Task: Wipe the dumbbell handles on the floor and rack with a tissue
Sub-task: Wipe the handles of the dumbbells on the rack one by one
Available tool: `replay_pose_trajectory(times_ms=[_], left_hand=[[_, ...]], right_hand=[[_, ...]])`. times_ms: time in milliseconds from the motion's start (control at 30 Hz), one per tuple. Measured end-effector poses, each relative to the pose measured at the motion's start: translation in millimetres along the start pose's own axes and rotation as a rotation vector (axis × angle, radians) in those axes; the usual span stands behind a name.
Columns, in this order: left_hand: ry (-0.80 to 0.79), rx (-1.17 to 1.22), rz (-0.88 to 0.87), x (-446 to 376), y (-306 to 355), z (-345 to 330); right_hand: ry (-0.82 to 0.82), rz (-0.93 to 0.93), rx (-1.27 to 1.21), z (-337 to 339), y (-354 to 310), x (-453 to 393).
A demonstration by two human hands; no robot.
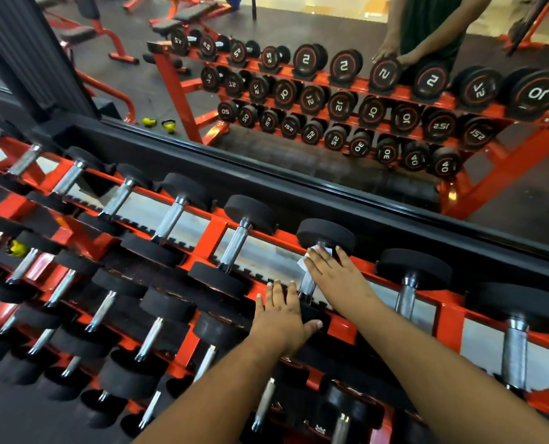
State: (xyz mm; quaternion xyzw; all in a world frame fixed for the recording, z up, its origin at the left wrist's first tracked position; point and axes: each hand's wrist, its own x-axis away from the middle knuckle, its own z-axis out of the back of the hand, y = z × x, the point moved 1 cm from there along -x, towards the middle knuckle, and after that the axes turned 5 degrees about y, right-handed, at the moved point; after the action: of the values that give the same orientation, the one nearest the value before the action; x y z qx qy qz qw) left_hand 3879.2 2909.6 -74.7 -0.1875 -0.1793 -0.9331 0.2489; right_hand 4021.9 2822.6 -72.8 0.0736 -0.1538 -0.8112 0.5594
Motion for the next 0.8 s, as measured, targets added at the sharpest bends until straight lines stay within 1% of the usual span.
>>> replay_pose_trajectory(times_ms=[67, 133, 200, 267, 300, 367, 433, 467, 567, 600, 700, 733, 767, 800], left_hand=[[0.006, 0.002, 0.000, 0, 0, 0], [0.007, 0.001, 0.001, 0, -1, 1], [0.003, -0.001, 0.001, -1, -1, 0], [-0.008, -0.011, 0.003, -1, -1, -1], [-0.013, -0.015, 0.003, -2, -2, -1], [-0.021, -0.014, -0.001, -2, -2, 0], [-0.022, -0.013, -0.006, -1, -2, 0], [-0.023, -0.015, -0.006, 0, -1, 0], [-0.018, -0.010, -0.003, -1, -2, -1], [-0.015, -0.013, -0.005, -1, -1, -1], [-0.007, -0.018, -0.005, 0, -1, 0], [-0.006, -0.022, -0.004, 0, -1, 1], [-0.006, -0.025, -0.005, 0, -1, 0], [-0.006, -0.027, -0.006, -1, -1, 0]], right_hand=[[-0.017, 0.014, 0.097, 1, -2, -10], [-0.048, 0.051, 0.144, 2, -12, -19], [-0.060, 0.163, 0.130, 5, -15, -23], [-0.045, 0.268, 0.078, 9, -3, -22], [-0.035, 0.274, 0.066, 10, 5, -20], [-0.031, 0.197, 0.044, 10, 11, -13], [-0.045, 0.132, -0.056, 8, 3, -3], [-0.036, 0.157, -0.122, 5, -2, 2], [-0.035, 0.320, -0.236, -1, 1, 12], [-0.019, 0.305, -0.248, -4, 6, 11], [-0.004, 0.098, -0.172, -1, 8, 10], [-0.016, 0.068, -0.176, 2, 4, 9], [-0.034, 0.085, -0.201, 2, -1, 10], [-0.041, 0.150, -0.233, 1, -4, 11]])
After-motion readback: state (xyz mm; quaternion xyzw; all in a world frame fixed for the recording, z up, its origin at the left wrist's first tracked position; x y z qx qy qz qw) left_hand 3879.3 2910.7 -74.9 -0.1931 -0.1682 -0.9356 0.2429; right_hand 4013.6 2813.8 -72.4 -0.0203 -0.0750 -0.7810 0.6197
